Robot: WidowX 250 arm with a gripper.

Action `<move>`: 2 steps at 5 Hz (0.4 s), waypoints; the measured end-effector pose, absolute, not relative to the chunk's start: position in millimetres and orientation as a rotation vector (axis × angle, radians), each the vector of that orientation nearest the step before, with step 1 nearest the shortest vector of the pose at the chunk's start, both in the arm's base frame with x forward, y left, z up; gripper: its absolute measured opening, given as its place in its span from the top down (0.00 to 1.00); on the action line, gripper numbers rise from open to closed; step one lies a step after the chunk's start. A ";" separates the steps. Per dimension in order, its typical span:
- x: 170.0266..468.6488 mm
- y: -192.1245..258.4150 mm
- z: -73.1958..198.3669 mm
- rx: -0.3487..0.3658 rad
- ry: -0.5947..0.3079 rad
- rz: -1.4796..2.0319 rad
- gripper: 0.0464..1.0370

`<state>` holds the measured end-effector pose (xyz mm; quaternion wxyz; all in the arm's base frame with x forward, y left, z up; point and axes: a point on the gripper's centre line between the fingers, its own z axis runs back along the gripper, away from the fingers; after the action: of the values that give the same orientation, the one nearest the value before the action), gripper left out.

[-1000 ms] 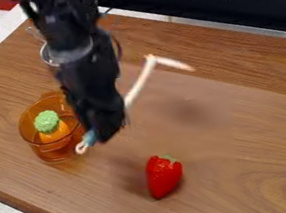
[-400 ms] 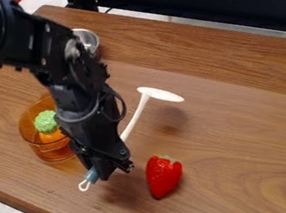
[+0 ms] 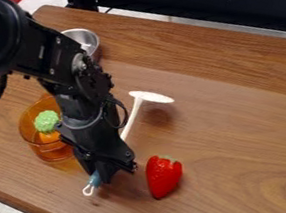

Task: Move the blue and white spatula to bottom left corner of the table

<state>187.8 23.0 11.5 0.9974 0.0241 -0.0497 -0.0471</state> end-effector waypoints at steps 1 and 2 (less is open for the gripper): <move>189.5 22.1 5.8 0.049 -0.095 -0.080 0.81; 195.1 21.9 1.9 0.067 -0.123 -0.080 0.81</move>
<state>195.1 21.9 1.9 0.9967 0.0334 -0.0616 -0.0400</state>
